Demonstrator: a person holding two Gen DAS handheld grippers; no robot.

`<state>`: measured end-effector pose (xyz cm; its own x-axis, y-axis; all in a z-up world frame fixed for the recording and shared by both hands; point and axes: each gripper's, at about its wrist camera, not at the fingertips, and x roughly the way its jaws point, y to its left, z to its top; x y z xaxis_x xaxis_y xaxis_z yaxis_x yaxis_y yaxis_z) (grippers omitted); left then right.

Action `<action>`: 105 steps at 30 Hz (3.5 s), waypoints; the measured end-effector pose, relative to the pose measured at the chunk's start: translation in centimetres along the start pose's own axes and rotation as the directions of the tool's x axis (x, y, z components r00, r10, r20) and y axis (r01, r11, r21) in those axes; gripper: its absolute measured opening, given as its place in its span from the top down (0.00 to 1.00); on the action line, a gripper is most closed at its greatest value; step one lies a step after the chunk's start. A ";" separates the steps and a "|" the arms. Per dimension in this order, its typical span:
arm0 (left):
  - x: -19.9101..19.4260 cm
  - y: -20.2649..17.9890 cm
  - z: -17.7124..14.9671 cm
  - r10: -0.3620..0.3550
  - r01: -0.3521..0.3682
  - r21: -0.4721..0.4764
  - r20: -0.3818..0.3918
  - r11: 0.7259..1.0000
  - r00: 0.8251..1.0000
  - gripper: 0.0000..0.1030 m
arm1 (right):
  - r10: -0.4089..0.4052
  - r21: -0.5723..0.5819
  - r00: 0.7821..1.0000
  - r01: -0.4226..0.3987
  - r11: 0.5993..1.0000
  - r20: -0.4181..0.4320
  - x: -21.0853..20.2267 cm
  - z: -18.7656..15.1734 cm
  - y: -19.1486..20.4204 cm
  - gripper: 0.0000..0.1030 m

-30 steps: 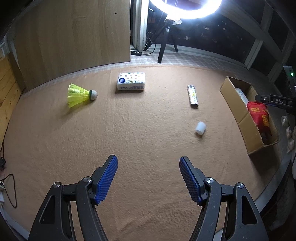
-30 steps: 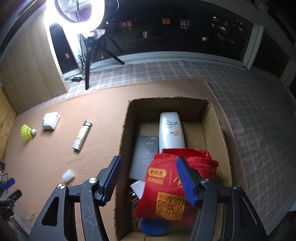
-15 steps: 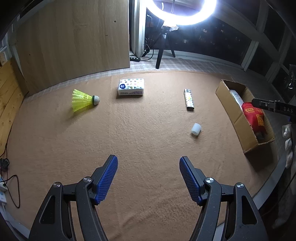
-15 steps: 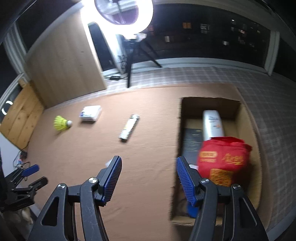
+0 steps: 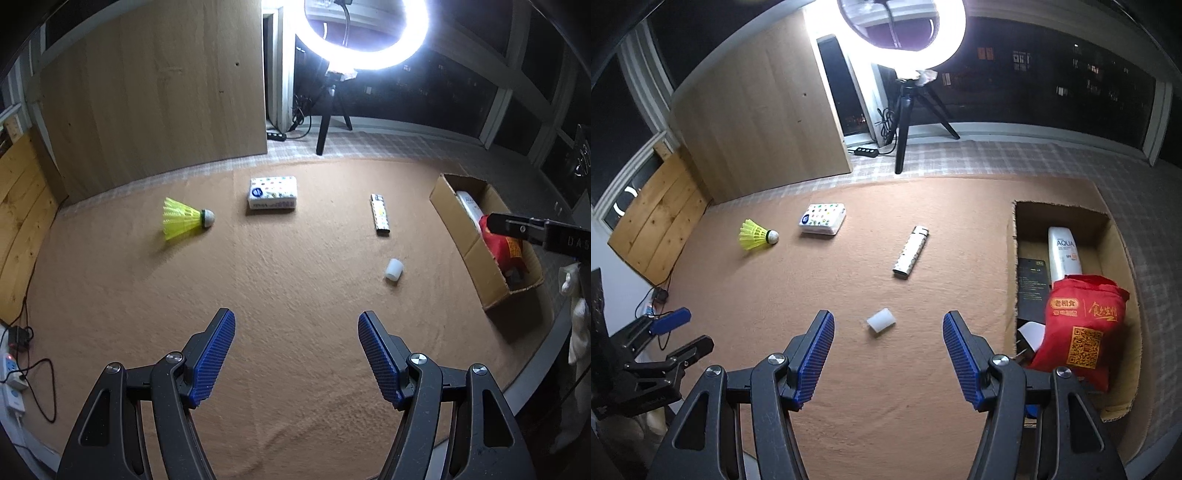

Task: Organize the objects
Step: 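Move the right tool back over the patterned lighter, then grasp the white cylinder with the left tool while the right tool grasps the patterned lighter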

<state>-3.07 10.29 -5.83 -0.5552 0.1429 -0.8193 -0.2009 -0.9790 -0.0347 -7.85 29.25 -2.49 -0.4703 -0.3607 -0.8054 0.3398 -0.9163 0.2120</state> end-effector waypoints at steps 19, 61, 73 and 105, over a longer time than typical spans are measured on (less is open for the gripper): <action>-2.3 -0.3 4.6 -0.029 0.026 0.080 0.044 0.996 0.999 0.29 | -0.006 -0.061 0.998 0.009 0.998 0.055 -1.6 2.3 2.4 0.44; 20.1 -10.9 5.9 -0.223 0.280 0.157 -0.306 0.947 0.926 0.46 | 0.123 0.212 0.963 -0.071 0.975 -0.241 16.3 8.7 -6.1 0.48; 19.7 -10.6 5.9 -0.237 0.289 0.155 -0.288 0.945 0.928 0.78 | 0.092 0.184 0.948 -0.036 0.982 -0.304 19.2 8.6 -5.3 0.50; 17.1 -10.3 4.2 -0.298 0.333 0.092 -0.269 0.938 0.916 0.90 | -0.027 0.038 0.960 0.039 0.999 -0.278 19.3 7.6 -4.8 0.81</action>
<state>-13.93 23.39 -17.09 -0.2314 0.3839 -0.8939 -0.4478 -0.8577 -0.2525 -24.75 25.33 -14.87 -0.2345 -0.2733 -0.9329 0.2898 -0.9357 0.2013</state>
